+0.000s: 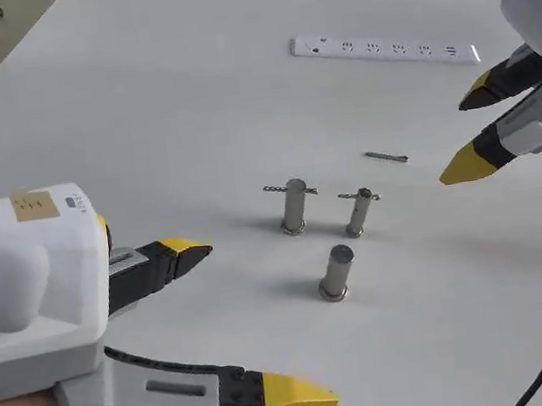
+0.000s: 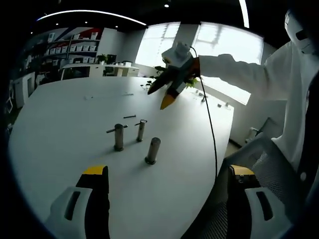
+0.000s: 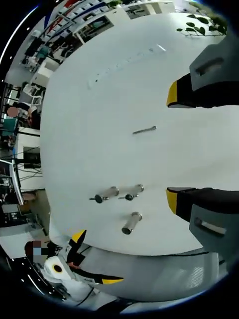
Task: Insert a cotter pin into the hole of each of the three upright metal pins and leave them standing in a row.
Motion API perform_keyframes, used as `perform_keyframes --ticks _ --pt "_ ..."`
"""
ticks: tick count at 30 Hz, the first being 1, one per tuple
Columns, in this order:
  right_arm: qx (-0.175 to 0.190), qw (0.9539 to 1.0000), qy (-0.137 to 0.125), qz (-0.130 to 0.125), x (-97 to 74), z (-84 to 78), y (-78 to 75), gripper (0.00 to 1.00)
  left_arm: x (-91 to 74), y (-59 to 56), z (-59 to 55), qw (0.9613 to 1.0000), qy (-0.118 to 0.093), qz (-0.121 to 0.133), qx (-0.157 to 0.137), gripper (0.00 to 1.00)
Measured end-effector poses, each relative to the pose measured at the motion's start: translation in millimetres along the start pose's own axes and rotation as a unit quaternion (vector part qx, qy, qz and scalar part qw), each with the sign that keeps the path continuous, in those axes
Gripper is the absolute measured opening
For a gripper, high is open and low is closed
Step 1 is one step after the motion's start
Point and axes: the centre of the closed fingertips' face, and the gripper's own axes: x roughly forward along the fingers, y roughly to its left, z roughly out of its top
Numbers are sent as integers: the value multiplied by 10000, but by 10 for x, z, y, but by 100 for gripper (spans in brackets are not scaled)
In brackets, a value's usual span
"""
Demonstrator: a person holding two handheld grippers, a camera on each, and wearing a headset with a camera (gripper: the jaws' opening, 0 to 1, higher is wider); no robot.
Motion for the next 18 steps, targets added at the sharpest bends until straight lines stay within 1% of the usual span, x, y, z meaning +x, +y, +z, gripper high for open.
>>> perform_keyframes --ticks 3,5,8,10,11,12,13,14,15,16,18 --pt "-18 10000 17 58 79 56 -36 57 -44 0 -6 10000 -18 45 -39 99" --pt "-44 9999 4 125 157 96 -67 51 -70 2 2 9999 -49 78 -69 99" --pt "-272 9994 140 145 290 117 -151 45 -93 20 12 9998 -101 139 -116 99" --pt "-368 9990 206 169 385 135 -176 41 -104 40 1 9996 -115 184 -160 99" --pt "-396 9987 222 213 447 135 -187 39 -112 43 -9 9996 -110 189 -166 99" --pt "-444 9982 251 310 487 116 -144 35 -115 40 -14 9996 -108 186 -168 99" --pt "-589 9964 429 440 552 59 -181 31 -118 41 -19 9996 -100 186 -175 99" --pt "-546 9967 466 372 608 48 -235 27 -120 38 -21 9996 -97 187 -183 99" --pt "-598 9963 515 341 640 36 -267 24 -126 35 -16 9996 -121 180 -183 99" --pt "-568 9965 543 293 644 25 -234 23 -126 33 -15 9996 -124 176 -185 99" --pt "-512 9969 525 294 679 42 -267 21 -128 34 -16 9996 -133 169 -200 99"
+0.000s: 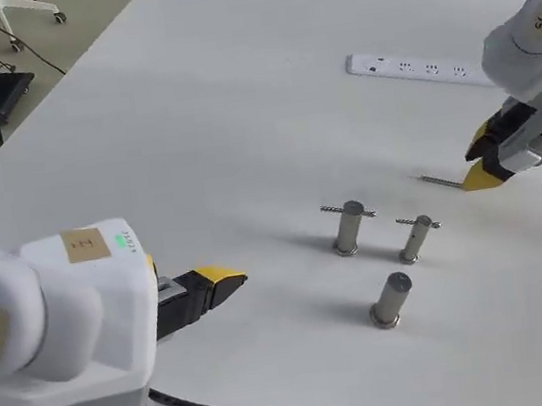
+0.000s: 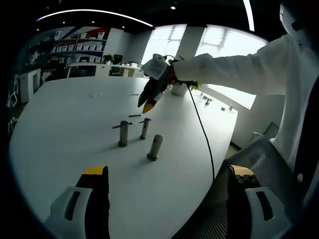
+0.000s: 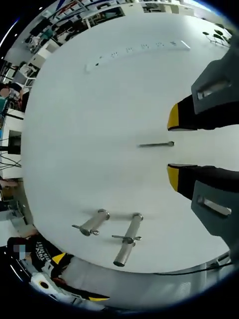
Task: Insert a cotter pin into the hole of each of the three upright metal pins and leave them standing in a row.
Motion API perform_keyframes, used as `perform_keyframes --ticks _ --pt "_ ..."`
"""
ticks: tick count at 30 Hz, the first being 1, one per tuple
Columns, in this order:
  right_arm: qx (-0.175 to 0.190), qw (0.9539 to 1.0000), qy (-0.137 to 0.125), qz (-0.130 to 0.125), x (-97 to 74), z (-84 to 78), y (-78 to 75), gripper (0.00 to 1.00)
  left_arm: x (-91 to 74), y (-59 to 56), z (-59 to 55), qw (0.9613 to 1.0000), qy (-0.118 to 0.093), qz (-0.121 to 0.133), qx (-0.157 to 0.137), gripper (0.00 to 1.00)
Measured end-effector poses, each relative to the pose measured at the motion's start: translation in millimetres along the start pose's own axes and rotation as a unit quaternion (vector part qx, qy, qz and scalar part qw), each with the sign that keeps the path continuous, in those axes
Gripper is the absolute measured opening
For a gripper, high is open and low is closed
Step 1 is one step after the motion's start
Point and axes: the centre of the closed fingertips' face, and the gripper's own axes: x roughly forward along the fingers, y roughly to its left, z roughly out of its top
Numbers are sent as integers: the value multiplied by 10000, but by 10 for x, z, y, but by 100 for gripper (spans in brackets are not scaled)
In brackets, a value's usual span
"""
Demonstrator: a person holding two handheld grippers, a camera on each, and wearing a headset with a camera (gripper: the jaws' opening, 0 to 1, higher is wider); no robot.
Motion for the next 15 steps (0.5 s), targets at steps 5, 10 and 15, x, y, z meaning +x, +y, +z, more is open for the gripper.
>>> perform_keyframes --ticks 5,10,15 --pt "98 9999 -46 96 105 15 -103 12 4 24 -16 10000 10 26 -2 99" --pt "44 9998 20 199 173 21 -72 8 6 25 -24 10000 18 20 -17 88" --pt "-81 9995 192 256 243 -17 -40 5 17 23 -11 10000 -18 16 -5 89"
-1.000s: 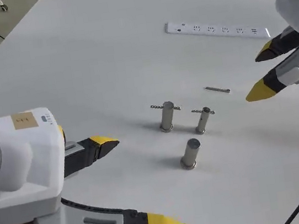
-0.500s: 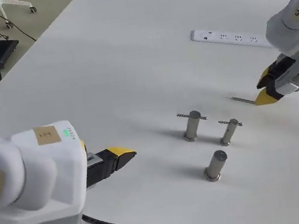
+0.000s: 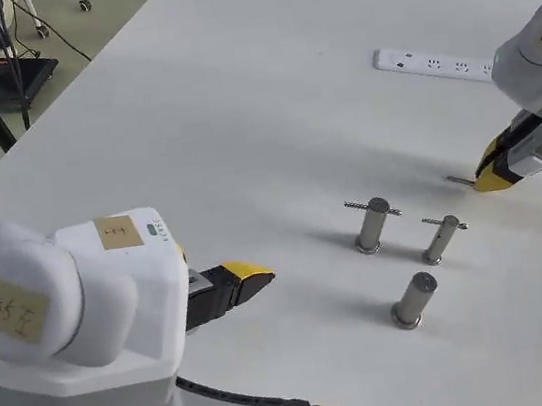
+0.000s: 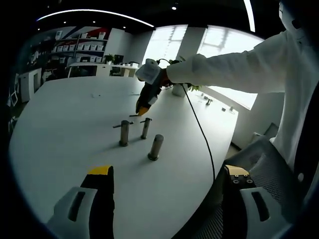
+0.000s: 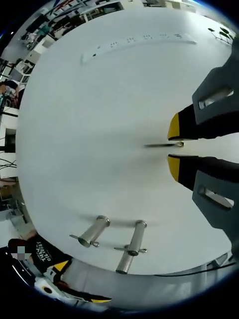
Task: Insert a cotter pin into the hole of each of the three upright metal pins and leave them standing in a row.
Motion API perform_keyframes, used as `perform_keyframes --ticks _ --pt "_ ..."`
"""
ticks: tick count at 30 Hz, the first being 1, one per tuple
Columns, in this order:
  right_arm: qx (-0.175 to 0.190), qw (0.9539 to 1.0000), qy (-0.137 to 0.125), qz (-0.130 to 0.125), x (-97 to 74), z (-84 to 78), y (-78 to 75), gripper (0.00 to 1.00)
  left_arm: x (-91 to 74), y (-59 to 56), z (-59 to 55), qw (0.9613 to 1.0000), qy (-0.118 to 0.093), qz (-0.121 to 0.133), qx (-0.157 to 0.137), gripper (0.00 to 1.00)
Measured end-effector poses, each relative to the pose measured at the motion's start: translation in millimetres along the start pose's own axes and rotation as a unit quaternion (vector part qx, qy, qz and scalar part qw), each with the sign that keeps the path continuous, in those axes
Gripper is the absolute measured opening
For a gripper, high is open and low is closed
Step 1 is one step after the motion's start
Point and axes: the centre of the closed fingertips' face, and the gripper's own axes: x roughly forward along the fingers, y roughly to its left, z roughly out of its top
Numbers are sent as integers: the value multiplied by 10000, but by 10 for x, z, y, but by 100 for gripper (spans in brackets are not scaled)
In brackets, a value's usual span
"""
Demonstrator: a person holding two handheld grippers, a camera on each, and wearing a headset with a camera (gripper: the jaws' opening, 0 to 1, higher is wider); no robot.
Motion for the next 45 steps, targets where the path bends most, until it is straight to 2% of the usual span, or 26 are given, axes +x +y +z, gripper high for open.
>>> perform_keyframes --ticks 5,9,15,22,25,28,30,33,35,39,40,41,42,45 --pt "-104 9998 134 -53 9 -25 -14 0 4 -17 16 10000 -25 -32 -4 89" --pt "-107 9998 170 -25 0 -20 -13 0 5 -2 -2 10000 39 35 8 98" --pt "-194 9994 270 -76 -2 -22 -25 0 -15 9 -14 10000 69 52 15 97" --pt "-138 9997 182 -124 -20 -37 -19 0 -18 52 -38 9998 64 170 -8 99" --pt "-321 9988 251 -266 -95 -41 4 0 -20 48 -34 9999 46 158 -14 99" --pt "-564 9974 100 -427 -201 18 9 0 -18 44 -15 9999 27 148 27 99" --pt "-606 9963 -189 -572 -302 115 27 0 -12 45 9 9999 0 145 74 98" --pt "-783 9932 -440 -734 -448 193 92 0 -2 16 85 9999 -139 18 40 90" --pt "-873 9908 -649 -807 -562 251 200 0 8 17 151 9997 -238 -12 9 88" --pt "-901 9853 -1071 -981 -769 348 394 0 47 34 247 9995 -302 -72 -38 86" --pt "-909 9824 -1290 -999 -832 389 475 0 66 19 278 9989 -343 -163 -277 86" --pt "-844 9808 -1438 -1006 -872 413 539 0 78 21 310 9984 -399 -204 -346 86" --pt "-762 9786 -1594 -1052 -932 431 614 0 91 28 368 9977 -524 -226 -362 85" --pt "-728 9738 -1804 -1180 -1057 433 790 0 118 9 473 9964 -657 -343 -417 81"
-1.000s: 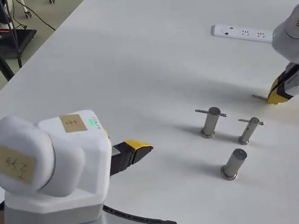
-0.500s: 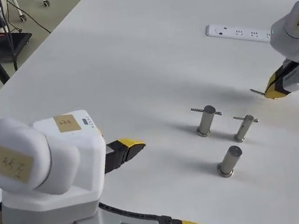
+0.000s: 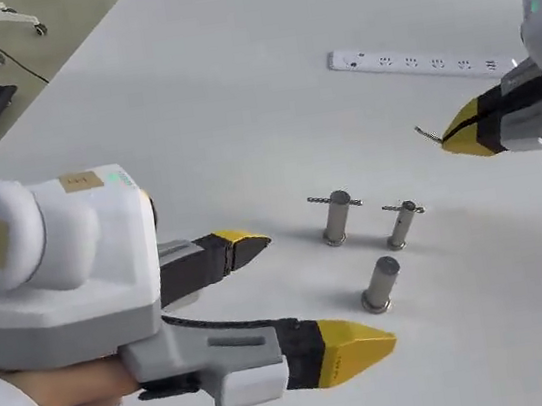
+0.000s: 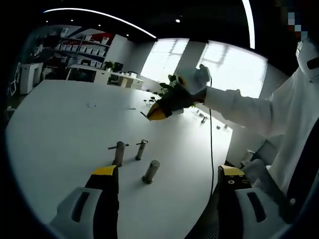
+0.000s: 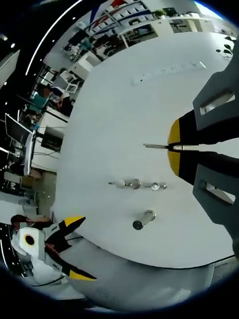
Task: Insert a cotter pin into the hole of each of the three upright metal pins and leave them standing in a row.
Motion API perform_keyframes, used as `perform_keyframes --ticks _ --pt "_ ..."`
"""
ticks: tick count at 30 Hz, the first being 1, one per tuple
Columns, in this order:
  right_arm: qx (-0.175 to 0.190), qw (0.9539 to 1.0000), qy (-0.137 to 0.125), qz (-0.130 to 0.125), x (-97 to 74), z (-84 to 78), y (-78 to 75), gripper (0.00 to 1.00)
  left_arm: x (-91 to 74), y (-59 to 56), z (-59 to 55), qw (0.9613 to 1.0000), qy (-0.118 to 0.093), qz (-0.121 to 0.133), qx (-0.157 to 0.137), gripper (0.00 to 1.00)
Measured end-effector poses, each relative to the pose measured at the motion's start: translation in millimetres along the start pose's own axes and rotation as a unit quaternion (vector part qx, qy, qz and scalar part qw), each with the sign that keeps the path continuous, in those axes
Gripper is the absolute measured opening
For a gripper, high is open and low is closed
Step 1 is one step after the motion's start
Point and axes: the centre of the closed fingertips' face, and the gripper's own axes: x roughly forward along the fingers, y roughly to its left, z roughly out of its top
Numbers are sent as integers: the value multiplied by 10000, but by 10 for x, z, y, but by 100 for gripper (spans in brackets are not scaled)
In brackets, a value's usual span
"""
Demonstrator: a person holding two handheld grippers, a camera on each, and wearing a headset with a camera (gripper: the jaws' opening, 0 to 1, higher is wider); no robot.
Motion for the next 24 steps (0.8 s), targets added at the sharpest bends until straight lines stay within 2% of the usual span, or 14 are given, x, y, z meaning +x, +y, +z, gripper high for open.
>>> perform_keyframes --ticks 3,6,7,10,12,15,19,21,23,24 --pt "87 9996 -230 -170 -119 76 131 0 63 -10 76 10000 -19 -78 -47 78" --pt "188 9979 -467 -411 -206 133 268 0 160 -26 134 9997 99 -199 -76 68" --pt "232 9975 -499 -436 -212 99 249 0 184 -28 157 9996 108 -223 -101 65" --pt "444 9962 -533 -530 -251 68 375 0 268 -41 271 9992 -9 -295 -277 58" --pt "521 9958 -541 -520 -259 43 488 0 353 -54 361 9979 -148 -331 -538 53" --pt "612 9948 -597 -561 -289 33 611 0 498 -88 368 9970 3 -431 -646 49" --pt "570 9937 -684 -683 -340 25 697 0 653 -160 295 9952 379 -620 -652 39" --pt "418 9938 -658 -789 -374 45 728 0 716 -176 238 9942 638 -645 -573 35" --pt "155 9947 -524 -873 -395 40 746 0 777 -180 252 9935 693 -663 -618 31" --pt "160 9945 -570 -859 -398 63 768 0 797 -197 258 9925 731 -698 -693 30"
